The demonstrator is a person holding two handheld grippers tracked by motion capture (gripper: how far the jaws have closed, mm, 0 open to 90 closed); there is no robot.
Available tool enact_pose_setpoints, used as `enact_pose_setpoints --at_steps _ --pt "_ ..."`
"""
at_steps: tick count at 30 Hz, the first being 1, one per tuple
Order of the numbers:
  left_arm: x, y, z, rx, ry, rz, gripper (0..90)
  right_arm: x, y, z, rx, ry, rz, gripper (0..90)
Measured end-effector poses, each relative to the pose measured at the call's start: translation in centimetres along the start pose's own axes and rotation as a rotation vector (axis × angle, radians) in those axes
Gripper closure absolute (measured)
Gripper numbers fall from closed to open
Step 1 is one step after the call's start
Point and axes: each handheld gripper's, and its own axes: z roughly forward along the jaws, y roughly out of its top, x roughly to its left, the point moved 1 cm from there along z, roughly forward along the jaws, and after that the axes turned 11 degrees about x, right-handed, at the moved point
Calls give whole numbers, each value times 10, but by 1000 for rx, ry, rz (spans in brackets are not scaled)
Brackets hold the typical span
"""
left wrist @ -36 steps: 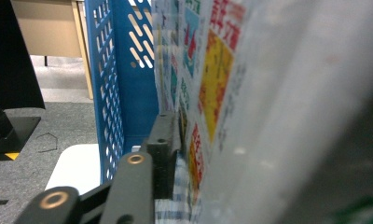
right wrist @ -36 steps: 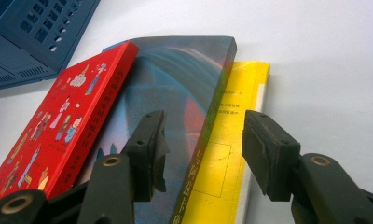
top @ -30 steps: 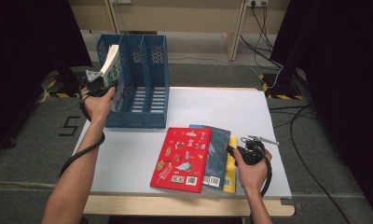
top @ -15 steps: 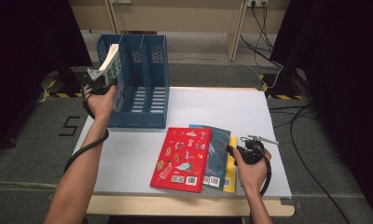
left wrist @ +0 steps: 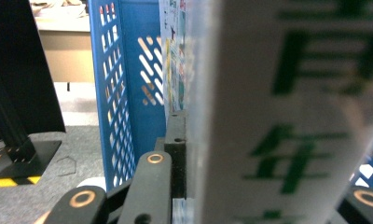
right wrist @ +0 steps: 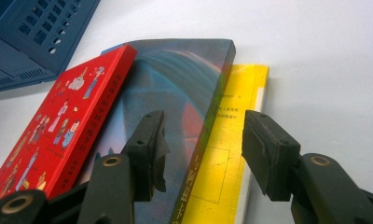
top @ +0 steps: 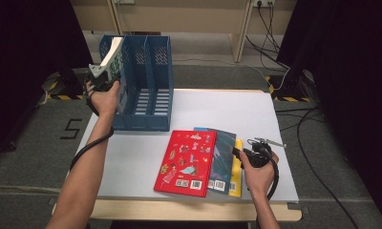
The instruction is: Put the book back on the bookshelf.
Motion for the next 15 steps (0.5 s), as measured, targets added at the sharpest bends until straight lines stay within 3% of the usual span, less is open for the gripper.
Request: enact_pose_setpoints --at_steps 7,15 --pt "3 -17 15 -14 -25 -14 735 -3 -3 0 9 -4 12 499" --pt "2 -15 14 5 -36 9 725 -3 -3 -2 3 -2 10 498"
